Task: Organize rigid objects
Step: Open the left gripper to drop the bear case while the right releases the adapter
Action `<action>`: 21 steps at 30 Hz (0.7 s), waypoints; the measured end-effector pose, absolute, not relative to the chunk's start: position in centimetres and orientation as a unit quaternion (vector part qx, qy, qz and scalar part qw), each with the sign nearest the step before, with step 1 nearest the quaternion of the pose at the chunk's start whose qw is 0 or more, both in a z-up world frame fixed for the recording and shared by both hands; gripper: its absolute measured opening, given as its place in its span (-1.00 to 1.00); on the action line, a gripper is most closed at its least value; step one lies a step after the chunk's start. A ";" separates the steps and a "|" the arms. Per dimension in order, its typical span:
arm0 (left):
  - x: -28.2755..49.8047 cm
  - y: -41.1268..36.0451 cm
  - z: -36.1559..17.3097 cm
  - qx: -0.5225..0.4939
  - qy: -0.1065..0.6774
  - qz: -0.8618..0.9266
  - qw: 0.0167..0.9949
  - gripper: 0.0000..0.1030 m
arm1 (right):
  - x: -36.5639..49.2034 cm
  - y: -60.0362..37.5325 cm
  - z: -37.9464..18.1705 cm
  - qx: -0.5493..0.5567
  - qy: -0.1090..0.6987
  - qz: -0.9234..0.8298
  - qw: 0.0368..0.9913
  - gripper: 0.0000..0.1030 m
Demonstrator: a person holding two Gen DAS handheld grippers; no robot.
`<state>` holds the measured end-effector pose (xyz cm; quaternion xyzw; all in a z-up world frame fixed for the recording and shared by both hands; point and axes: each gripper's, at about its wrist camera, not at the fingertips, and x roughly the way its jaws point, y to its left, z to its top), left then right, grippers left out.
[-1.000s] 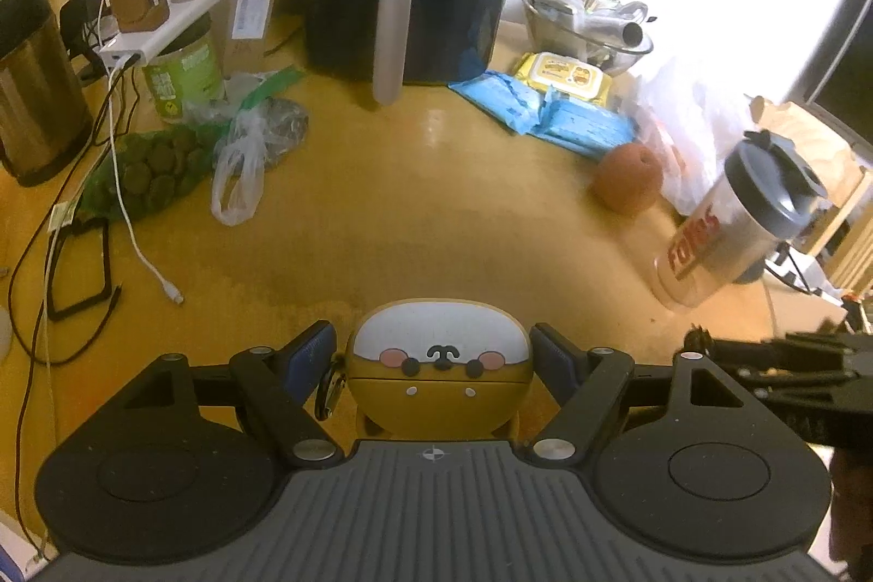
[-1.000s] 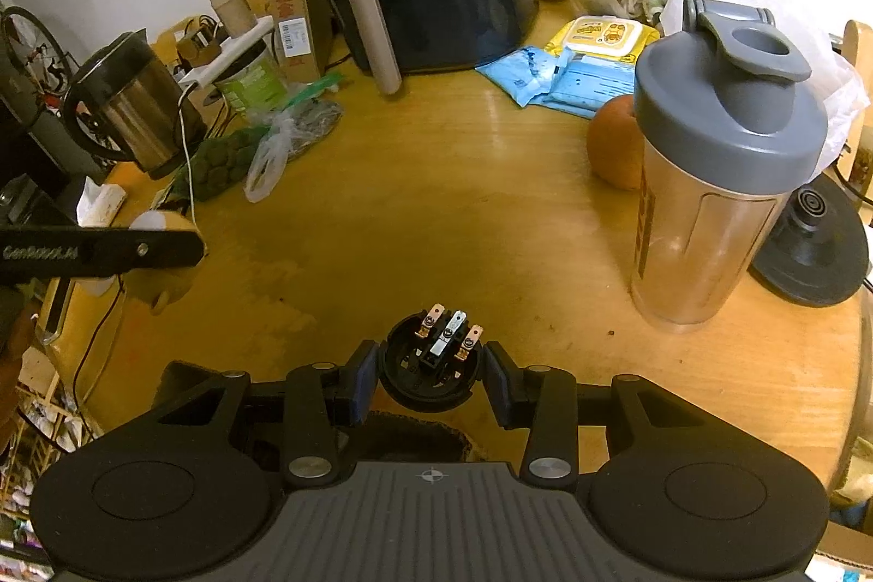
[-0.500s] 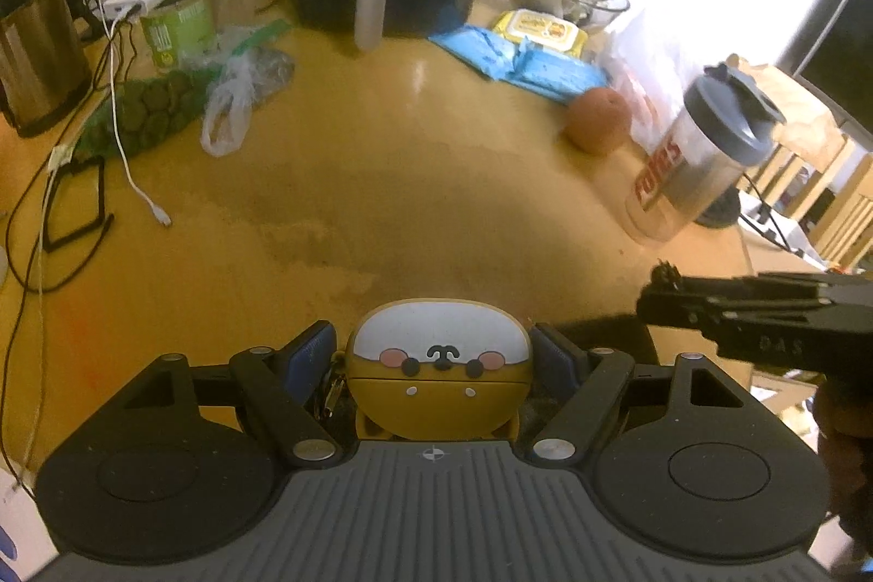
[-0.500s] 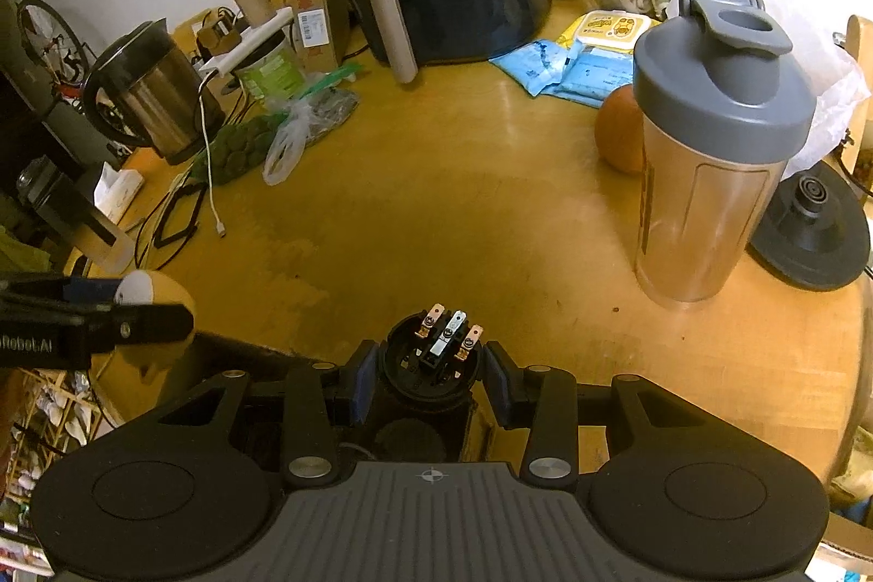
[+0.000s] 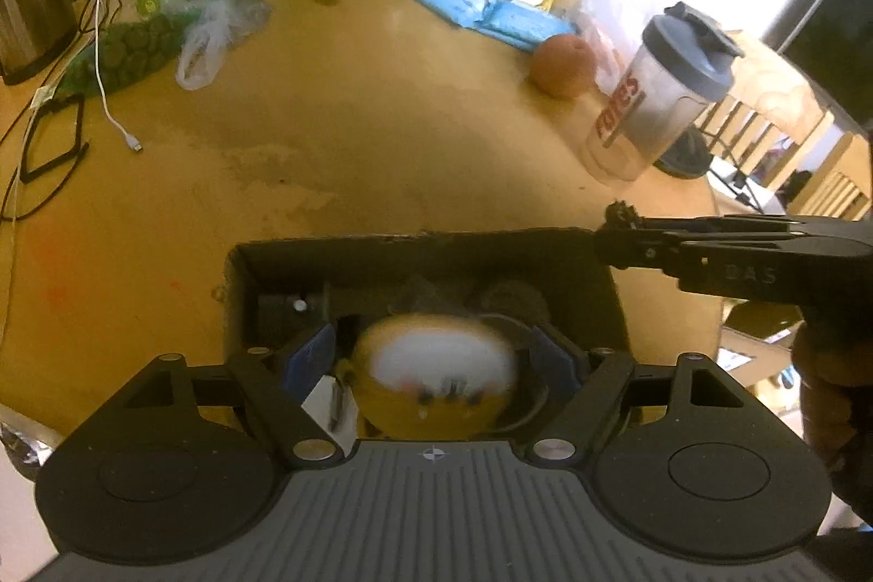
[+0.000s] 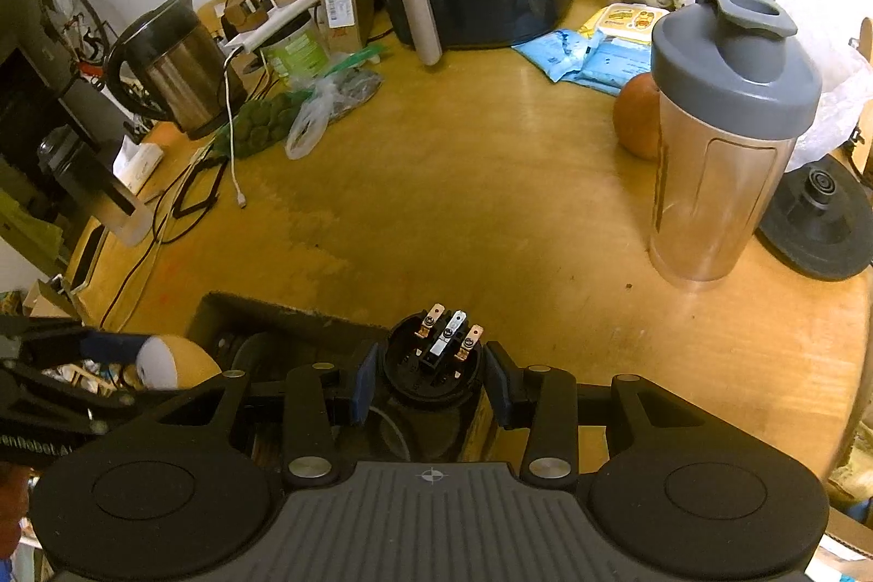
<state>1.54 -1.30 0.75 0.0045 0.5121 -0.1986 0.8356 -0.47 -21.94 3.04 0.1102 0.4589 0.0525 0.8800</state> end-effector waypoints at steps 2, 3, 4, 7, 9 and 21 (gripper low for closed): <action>0.9 -1.4 0.8 0.004 0.509 -0.197 0.838 0.67 | -0.7 -21.9 3.0 0.108 0.460 0.056 0.880 -0.14; 0.6 -1.4 0.9 0.005 0.507 -0.194 0.840 0.68 | -0.7 -21.8 3.0 0.107 0.461 0.057 0.879 -0.14; 0.3 -1.4 0.9 0.006 0.506 -0.190 0.841 0.68 | -0.8 -21.7 3.0 0.106 0.461 0.059 0.879 -0.14; -0.4 -1.4 0.8 0.006 0.511 -0.181 0.841 0.69 | -1.0 -21.5 3.1 0.103 0.461 0.065 0.879 -0.14; -0.9 -1.2 0.7 0.002 0.513 -0.171 0.841 0.69 | -1.0 -21.3 3.2 0.099 0.461 0.070 0.879 -0.14; -2.7 0.4 0.5 -0.040 0.524 -0.126 0.841 0.71 | 0.1 -19.2 4.1 0.080 0.462 0.106 0.877 0.15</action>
